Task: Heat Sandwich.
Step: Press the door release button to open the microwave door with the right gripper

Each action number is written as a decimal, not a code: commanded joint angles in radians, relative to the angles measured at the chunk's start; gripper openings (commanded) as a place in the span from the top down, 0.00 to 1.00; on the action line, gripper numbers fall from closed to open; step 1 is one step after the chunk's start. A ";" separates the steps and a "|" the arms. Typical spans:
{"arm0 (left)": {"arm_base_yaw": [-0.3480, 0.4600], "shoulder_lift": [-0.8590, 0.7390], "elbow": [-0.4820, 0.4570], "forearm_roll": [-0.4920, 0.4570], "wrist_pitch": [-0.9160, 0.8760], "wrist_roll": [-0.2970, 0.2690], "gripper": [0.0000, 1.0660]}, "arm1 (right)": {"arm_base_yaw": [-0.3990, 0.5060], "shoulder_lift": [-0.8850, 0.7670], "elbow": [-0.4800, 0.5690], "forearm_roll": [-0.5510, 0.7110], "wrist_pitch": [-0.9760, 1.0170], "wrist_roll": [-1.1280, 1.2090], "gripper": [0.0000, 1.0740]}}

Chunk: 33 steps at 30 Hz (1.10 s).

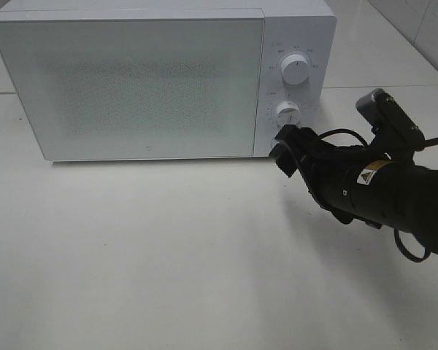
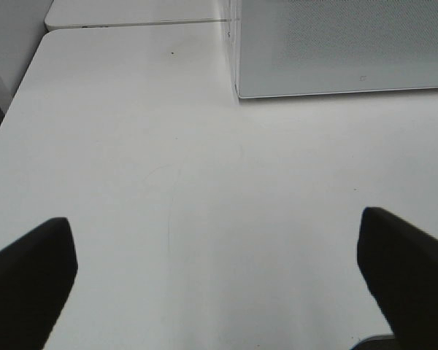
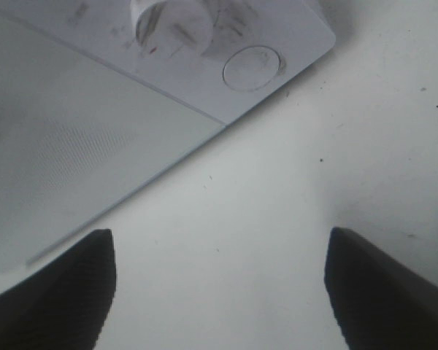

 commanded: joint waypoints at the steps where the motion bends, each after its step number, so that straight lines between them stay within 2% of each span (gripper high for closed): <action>1: 0.003 -0.026 0.003 -0.009 0.000 -0.005 0.05 | -0.002 -0.086 -0.031 -0.008 0.216 -0.330 0.29; 4: 0.003 -0.026 0.003 -0.009 0.000 -0.005 0.05 | -0.002 -0.115 -0.048 -0.011 0.292 -0.451 0.29; 6: 0.003 -0.026 0.003 -0.009 0.000 -0.005 0.05 | -0.002 -0.156 -0.078 -0.011 0.417 -0.599 0.29; 9: 0.003 -0.026 0.003 -0.009 0.000 -0.005 0.05 | -0.002 -0.179 -0.100 -0.011 0.507 -0.674 0.29; 12: 0.003 -0.026 0.003 -0.009 0.000 -0.005 0.05 | -0.002 -0.217 -0.144 -0.024 0.682 -0.781 0.29; 13: 0.003 -0.026 0.003 -0.009 0.000 -0.005 0.05 | -0.002 -0.217 -0.144 -0.024 0.682 -0.781 0.29; 14: 0.003 -0.026 0.003 -0.009 0.000 -0.005 0.05 | -0.002 -0.236 -0.169 -0.052 0.782 -0.795 0.29; 23: 0.003 -0.026 0.003 -0.009 0.000 -0.005 0.05 | -0.002 -0.351 -0.250 -0.225 1.150 -0.790 0.29; 26: 0.003 -0.026 0.003 -0.009 0.000 -0.005 0.05 | -0.002 -0.428 -0.271 -0.260 1.279 -0.790 0.29; 33: 0.003 -0.026 0.003 -0.009 0.000 -0.005 0.05 | -0.002 -0.567 -0.271 -0.276 1.421 -0.790 0.29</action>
